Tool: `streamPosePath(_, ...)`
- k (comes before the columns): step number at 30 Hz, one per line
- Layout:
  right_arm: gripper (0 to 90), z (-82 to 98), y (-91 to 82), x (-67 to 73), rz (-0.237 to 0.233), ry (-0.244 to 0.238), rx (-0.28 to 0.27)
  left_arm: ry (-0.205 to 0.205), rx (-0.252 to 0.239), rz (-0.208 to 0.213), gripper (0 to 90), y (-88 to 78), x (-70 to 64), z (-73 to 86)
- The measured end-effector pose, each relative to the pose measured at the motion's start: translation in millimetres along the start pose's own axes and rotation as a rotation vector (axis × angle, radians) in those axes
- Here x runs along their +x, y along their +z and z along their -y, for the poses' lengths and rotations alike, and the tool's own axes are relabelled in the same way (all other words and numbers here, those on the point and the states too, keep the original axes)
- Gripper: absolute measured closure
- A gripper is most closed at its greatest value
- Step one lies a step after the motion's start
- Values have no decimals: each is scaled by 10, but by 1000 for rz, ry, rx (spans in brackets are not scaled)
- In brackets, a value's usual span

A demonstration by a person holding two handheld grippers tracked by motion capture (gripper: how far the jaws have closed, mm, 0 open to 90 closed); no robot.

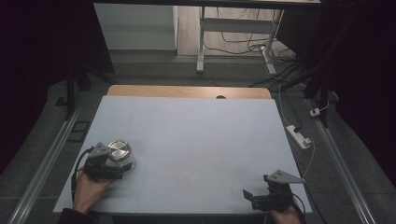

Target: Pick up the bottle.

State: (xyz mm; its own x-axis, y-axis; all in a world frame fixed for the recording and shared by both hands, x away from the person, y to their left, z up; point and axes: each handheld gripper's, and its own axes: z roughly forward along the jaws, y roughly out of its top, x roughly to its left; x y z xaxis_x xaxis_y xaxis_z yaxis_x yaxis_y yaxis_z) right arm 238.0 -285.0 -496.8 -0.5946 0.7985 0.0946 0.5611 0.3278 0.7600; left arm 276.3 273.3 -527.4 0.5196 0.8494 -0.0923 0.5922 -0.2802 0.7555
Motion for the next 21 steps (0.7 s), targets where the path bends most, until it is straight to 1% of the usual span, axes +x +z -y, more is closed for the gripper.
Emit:
streamPosePath(4, 0, -1, 1, 12, 3, -11, 2, 17, 3, -10, 1, 20, -12, -25)
streamPosePath(5, 0, -1, 3, 13, 3, -15, 2, 20, 3, -12, 20, 21, -14, -30)
streamPosePath(6, 0, -1, 3, 13, 3, -15, 2, 22, 2, -10, 20, 21, -14, -33)
streamPosePath(7, 0, -1, 3, 13, 2, -14, 3, 24, 1, -5, 47, 20, -13, -35)
streamPosePath(9, 0, -1, 2, 12, 1, -12, 2, 28, 0, -15, 79, 17, -12, -37)
streamPosePath(12, 0, -1, 3, 12, 2, -16, 3, 25, -7, -9, 93, 16, -2, -38)
streamPosePath(15, 0, -1, 4, 18, 3, -19, 5, 38, -12, -13, 97, 23, -9, -50)
streamPosePath(18, 0, -1, 4, 19, 3, -19, 5, 52, -15, -13, 140, 22, -20, -63)
streamPosePath(21, 0, -2, 5, 18, 2, -16, 5, 52, -9, -16, 142, 21, -29, -74)
